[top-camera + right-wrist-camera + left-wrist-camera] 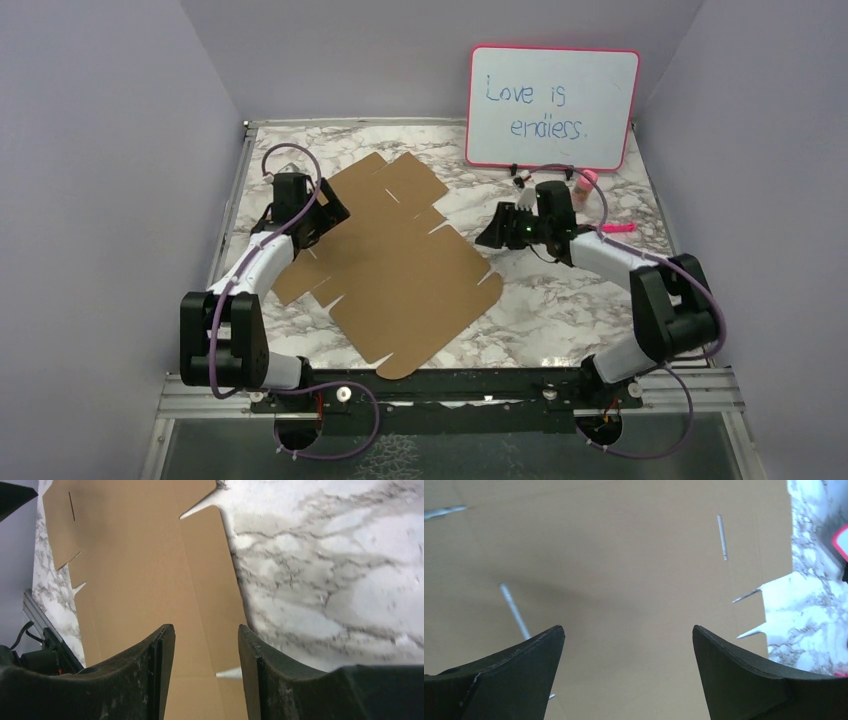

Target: Fold the paper box

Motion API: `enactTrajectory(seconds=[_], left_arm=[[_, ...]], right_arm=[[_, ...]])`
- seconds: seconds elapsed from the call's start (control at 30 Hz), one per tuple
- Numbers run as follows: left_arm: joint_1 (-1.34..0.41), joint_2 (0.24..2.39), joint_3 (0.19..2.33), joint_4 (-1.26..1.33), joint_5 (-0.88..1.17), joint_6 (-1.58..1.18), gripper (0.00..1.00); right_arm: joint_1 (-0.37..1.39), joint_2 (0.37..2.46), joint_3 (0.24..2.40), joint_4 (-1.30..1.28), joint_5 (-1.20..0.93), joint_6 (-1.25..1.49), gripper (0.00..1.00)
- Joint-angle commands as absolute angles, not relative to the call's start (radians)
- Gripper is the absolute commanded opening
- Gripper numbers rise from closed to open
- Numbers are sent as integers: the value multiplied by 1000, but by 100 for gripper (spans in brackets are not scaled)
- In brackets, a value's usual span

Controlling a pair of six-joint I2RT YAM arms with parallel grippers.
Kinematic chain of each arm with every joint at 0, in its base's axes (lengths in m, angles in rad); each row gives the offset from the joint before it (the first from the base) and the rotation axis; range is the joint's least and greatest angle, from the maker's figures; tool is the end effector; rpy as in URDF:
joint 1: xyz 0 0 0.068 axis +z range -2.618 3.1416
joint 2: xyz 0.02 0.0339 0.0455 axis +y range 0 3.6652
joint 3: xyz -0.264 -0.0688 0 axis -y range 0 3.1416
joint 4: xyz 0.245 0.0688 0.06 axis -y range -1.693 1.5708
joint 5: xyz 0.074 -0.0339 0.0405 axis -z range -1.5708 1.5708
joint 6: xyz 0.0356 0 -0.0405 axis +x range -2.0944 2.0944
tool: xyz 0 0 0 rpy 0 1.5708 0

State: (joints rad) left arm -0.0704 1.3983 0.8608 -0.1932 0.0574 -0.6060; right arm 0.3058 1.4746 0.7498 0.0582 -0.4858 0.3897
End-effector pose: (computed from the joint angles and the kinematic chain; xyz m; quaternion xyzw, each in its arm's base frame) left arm 0.2966 -0.0230 0.2266 -0.2302 0.8833 -0.1600 0.3759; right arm 0.2818 0.1064 0.1935 -0.0684 0.8768 0.3479 0.3249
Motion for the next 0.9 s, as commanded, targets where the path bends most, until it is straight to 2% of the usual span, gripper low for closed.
enactTrajectory(seconds=[0.0, 0.23, 0.6, 0.87], left_arm=[[-25, 1370, 808, -255, 33, -583, 99], [-18, 1417, 788, -238, 76, -591, 99], [-18, 1455, 736, -164, 139, -626, 99], [-18, 1474, 716, -123, 182, -640, 99]], right_arm=[[306, 1642, 862, 143, -611, 359, 55], [318, 1848, 980, 150, -645, 352, 56], [341, 1952, 1013, 128, -714, 356, 55], [341, 1933, 980, 153, -752, 386, 38]])
